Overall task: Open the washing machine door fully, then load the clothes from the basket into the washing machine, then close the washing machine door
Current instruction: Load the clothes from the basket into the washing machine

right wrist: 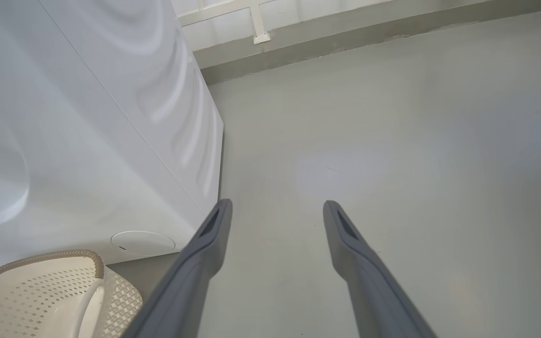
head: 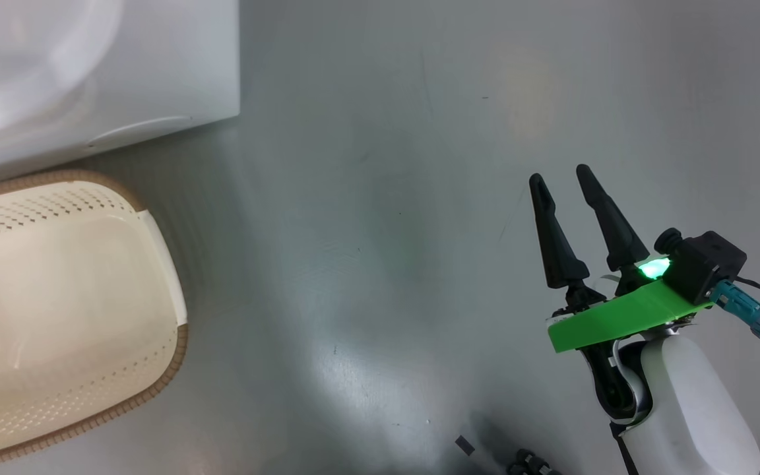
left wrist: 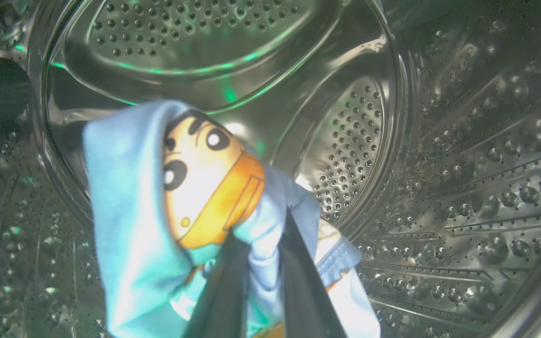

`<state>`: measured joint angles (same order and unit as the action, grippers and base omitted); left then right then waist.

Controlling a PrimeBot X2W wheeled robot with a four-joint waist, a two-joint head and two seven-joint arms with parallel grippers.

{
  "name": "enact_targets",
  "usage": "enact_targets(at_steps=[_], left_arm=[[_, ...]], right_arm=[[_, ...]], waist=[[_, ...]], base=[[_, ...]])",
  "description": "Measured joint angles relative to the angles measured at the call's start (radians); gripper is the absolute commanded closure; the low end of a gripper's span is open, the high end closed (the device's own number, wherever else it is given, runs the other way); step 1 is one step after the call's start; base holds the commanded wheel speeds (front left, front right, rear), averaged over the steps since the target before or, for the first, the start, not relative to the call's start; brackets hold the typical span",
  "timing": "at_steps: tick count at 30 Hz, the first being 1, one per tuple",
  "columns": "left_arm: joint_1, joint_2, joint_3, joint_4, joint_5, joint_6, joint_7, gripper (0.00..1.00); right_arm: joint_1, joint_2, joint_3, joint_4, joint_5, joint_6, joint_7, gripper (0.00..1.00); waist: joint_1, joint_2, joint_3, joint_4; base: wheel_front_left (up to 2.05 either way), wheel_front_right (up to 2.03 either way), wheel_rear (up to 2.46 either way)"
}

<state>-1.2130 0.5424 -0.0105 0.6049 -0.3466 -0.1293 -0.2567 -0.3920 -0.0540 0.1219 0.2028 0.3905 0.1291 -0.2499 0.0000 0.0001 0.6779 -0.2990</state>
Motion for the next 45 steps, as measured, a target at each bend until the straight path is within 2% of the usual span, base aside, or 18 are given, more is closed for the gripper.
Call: enact_targets(at_steps=[1,2,3,4,6,9,19,26,36,45], left_arm=[[0.002,-0.002,0.012,0.000,0.002,0.000,0.000,1.00],[0.006,-0.004,0.016,0.010,0.001,0.000,0.000,0.78],[0.010,-0.008,0.015,0.037,0.001,0.000,0.000,0.50],[0.020,-0.012,0.011,0.069,0.001,0.000,0.000,0.00],[0.032,-0.019,-0.004,0.154,-0.007,0.000,0.000,0.00],[0.035,-0.021,-0.015,0.204,-0.029,0.000,0.000,0.00],[0.032,-0.027,-0.032,0.231,-0.069,0.000,0.000,0.00],[0.153,-0.067,-0.015,0.183,-0.075,0.000,0.000,0.00],[0.327,-0.163,0.091,0.095,-0.067,0.000,0.000,0.00],[0.500,-0.231,0.140,-0.022,-0.054,0.000,0.000,0.00]], right_arm=[[-0.001,0.000,0.000,-0.001,0.000,0.000,0.000,0.00],[-0.001,0.000,0.001,-0.001,0.000,0.000,0.000,0.00],[-0.001,0.000,0.002,-0.001,0.000,0.000,0.000,0.00],[-0.001,0.000,0.002,-0.001,0.000,0.000,0.000,0.00],[-0.001,0.001,0.004,0.000,0.000,0.000,0.000,0.00],[-0.001,0.001,0.007,0.000,0.000,0.000,0.000,0.00],[-0.001,0.001,0.011,0.004,0.000,0.000,0.000,0.00],[0.003,0.001,0.005,0.009,-0.002,0.000,0.000,0.00],[0.029,0.001,-0.006,0.030,-0.026,0.000,0.000,0.00],[0.067,-0.005,-0.031,0.041,-0.035,0.000,0.000,0.00]], waist=[[0.0000,0.0000,0.003,-0.001],[0.0000,0.0000,0.005,-0.002],[0.0000,0.0000,0.004,-0.002],[0.0000,0.0000,0.003,-0.001],[0.0000,0.0000,0.000,0.001],[0.0000,0.0000,-0.003,0.004],[0.0000,0.0000,-0.027,0.022],[0.0000,0.0000,-0.063,0.037],[0.0000,0.0000,-0.141,0.073],[0.0000,0.0000,-0.207,0.108]], base=[[0.00,0.00,0.00],[0.00,0.00,0.00],[0.00,0.00,0.00],[0.00,0.00,0.00],[0.00,0.00,0.00],[0.00,0.00,0.00],[0.00,0.00,0.00],[0.00,0.00,0.00],[0.00,0.00,0.00],[0.00,0.00,0.00]])
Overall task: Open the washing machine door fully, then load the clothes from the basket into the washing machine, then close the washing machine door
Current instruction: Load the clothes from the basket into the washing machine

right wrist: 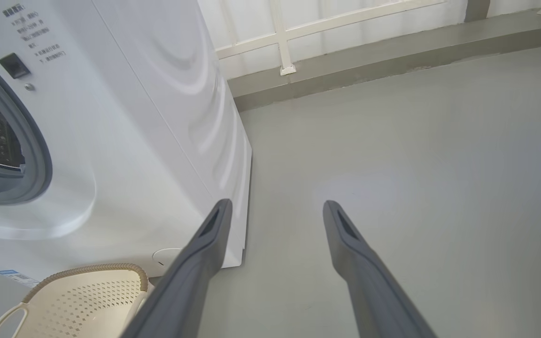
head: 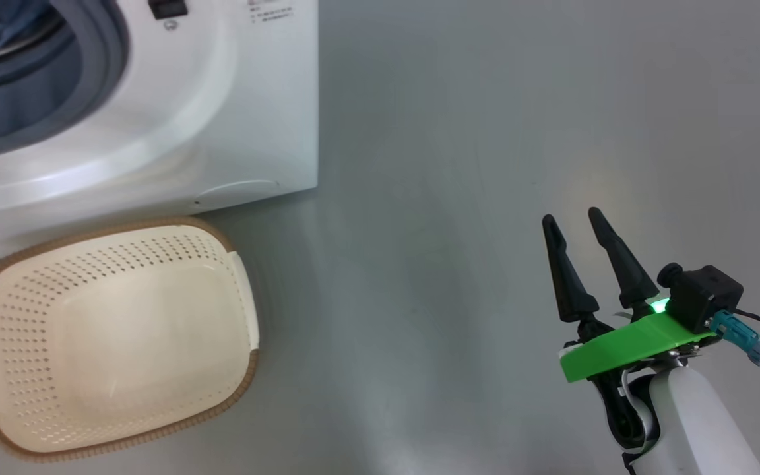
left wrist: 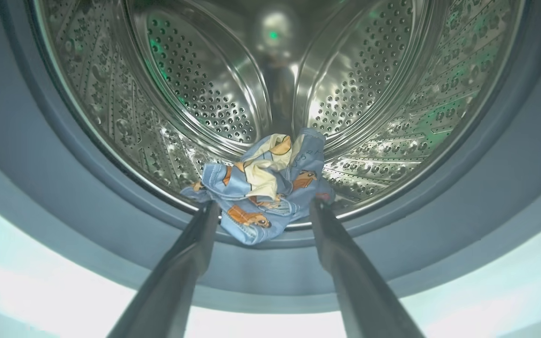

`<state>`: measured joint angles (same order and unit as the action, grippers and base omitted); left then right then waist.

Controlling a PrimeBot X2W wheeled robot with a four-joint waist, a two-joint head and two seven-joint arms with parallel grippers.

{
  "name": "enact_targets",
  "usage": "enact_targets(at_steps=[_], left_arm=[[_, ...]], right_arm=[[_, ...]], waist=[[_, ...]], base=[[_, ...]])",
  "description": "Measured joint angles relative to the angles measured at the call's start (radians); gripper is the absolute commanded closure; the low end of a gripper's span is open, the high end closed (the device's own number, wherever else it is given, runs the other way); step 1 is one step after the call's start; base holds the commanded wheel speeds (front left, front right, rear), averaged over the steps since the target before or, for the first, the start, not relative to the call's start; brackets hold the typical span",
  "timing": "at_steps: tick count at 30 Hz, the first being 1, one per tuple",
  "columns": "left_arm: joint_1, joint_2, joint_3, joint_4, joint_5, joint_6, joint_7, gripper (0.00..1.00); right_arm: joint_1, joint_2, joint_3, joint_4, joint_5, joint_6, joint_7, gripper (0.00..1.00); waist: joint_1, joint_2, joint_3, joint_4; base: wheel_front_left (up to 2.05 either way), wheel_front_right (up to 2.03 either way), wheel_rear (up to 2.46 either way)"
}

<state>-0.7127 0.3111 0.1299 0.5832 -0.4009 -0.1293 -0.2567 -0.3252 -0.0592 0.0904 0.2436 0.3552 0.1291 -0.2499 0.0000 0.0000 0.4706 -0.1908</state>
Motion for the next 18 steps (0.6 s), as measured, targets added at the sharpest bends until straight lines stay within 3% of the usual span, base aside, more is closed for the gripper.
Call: enact_targets(at_steps=[5,18], left_arm=[[0.098,-0.044,0.007,-0.047,0.006,0.000,0.000,0.00],[0.295,-0.083,-0.018,-0.161,-0.004,0.000,0.000,0.00]], right_arm=[[0.005,-0.008,-0.007,0.002,-0.001,0.000,0.000,0.00],[0.053,-0.046,-0.023,0.006,0.000,0.000,0.000,0.00]], waist=[[0.0000,0.0000,-0.032,0.021],[0.0000,0.0000,-0.106,0.067]], base=[[0.00,0.00,0.00],[0.00,0.00,0.00]])
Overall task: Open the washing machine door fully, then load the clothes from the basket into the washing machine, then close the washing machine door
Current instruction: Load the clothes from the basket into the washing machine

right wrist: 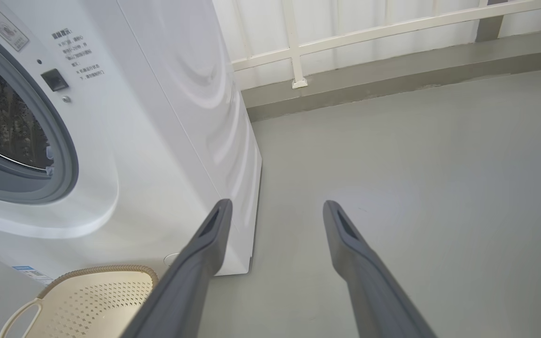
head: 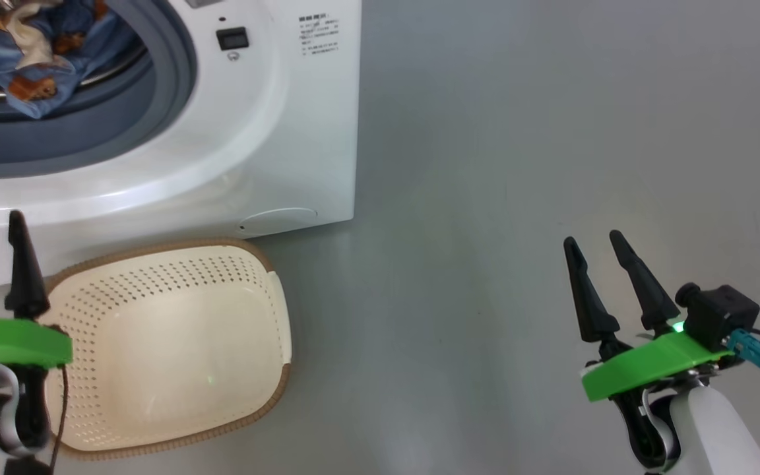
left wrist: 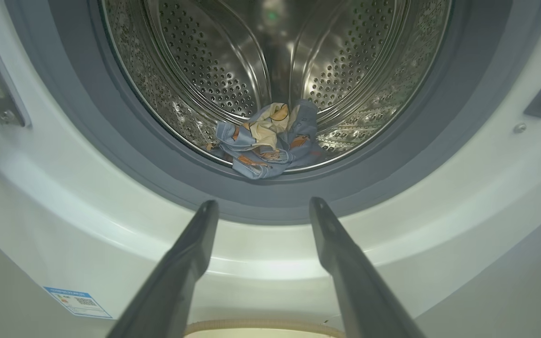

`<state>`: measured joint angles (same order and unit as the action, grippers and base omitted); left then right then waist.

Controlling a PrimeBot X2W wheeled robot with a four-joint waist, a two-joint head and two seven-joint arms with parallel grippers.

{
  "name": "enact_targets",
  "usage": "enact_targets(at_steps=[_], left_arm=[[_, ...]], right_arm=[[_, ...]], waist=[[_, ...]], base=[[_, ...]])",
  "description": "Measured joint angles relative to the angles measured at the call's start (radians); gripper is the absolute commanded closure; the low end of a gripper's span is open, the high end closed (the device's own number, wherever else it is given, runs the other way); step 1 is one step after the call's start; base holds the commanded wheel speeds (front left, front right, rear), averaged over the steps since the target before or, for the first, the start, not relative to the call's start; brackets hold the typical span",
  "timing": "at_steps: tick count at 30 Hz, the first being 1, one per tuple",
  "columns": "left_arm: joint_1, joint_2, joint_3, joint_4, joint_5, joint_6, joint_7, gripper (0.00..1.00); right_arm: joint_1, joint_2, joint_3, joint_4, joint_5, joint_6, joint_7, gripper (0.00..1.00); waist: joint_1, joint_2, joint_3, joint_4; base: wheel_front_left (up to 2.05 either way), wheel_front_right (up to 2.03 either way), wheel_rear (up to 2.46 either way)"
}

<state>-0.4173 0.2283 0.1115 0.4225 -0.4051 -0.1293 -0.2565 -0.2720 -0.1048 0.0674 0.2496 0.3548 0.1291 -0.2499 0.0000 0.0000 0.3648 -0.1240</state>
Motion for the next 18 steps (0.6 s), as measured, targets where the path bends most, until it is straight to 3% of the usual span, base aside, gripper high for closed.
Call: enact_targets(at_steps=[18], left_arm=[[0.198,-0.056,0.001,-0.123,0.003,0.000,0.000,0.00]], right_arm=[[0.091,-0.021,-0.029,0.004,0.000,0.000,0.000,0.00]], waist=[[0.0000,0.0000,-0.084,0.037]], base=[[0.00,0.00,0.00]])
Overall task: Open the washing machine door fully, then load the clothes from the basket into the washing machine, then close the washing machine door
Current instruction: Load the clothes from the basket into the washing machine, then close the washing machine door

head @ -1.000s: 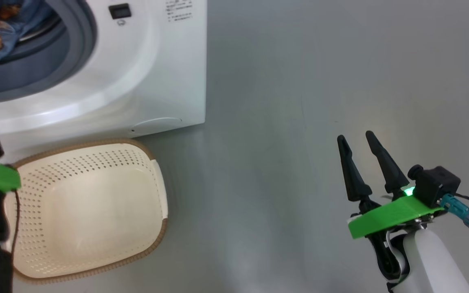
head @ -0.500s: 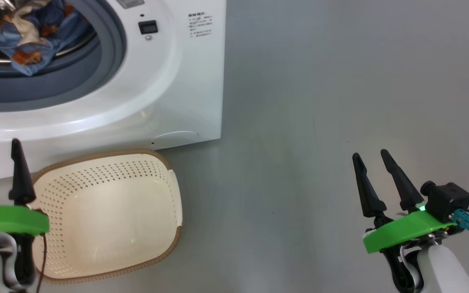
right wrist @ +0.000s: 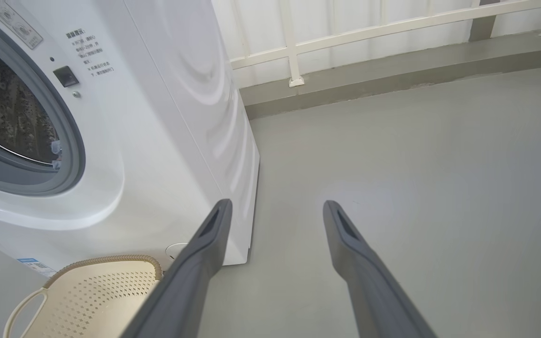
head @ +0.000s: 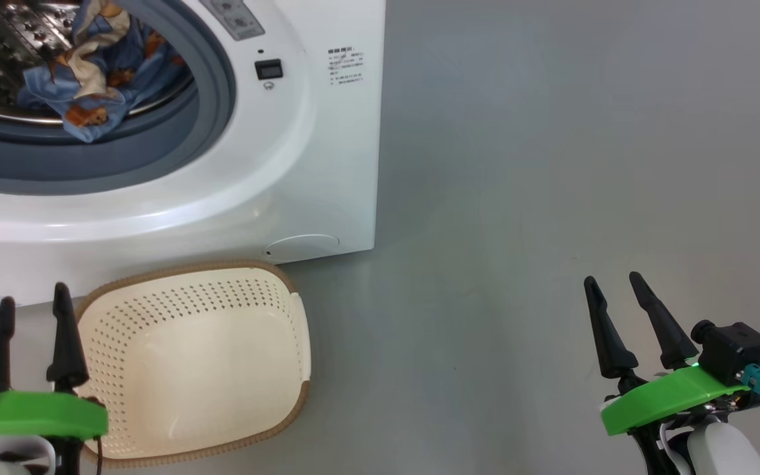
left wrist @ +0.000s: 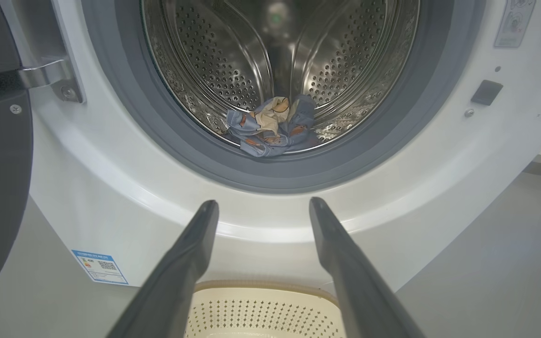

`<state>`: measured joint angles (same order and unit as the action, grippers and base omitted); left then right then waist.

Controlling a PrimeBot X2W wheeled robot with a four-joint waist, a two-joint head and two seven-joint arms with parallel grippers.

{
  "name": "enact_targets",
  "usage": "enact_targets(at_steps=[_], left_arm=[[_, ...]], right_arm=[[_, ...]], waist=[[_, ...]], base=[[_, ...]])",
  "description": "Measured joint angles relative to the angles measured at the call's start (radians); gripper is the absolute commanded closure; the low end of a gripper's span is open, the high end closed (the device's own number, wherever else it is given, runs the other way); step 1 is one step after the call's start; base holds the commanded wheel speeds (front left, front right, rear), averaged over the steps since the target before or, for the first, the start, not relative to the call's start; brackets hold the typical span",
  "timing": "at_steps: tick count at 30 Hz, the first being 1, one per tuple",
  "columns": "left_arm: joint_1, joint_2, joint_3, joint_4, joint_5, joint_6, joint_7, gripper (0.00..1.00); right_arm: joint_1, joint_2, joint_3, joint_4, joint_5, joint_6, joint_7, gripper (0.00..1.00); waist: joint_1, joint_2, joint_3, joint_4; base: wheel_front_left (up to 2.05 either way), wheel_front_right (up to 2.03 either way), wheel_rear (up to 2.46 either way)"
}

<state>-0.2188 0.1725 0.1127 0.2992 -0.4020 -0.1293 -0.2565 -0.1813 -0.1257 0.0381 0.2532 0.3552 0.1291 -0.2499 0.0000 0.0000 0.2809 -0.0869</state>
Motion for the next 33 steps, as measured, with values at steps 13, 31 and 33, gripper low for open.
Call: enact_targets(at_steps=[13,31,33], left_arm=[[0.104,-0.029,0.018,-0.072,0.009,0.000,0.000,0.00],[0.122,-0.030,0.014,-0.084,0.009,0.000,0.000,0.00],[0.122,-0.030,0.012,-0.084,0.009,0.000,0.000,0.00]], right_arm=[[0.024,-0.001,-0.012,0.001,0.004,0.000,0.000,0.00],[0.040,-0.003,-0.006,0.003,0.006,0.000,0.000,0.00],[0.040,-0.003,-0.006,0.003,0.006,0.000,0.000,0.00]], waist=[[0.0000,0.0000,-0.040,0.010],[0.0000,0.0000,-0.061,0.009],[0.0000,0.0000,-0.062,0.010]], base=[[0.00,0.00,0.00],[0.00,0.00,0.00],[0.00,0.00,0.00]])
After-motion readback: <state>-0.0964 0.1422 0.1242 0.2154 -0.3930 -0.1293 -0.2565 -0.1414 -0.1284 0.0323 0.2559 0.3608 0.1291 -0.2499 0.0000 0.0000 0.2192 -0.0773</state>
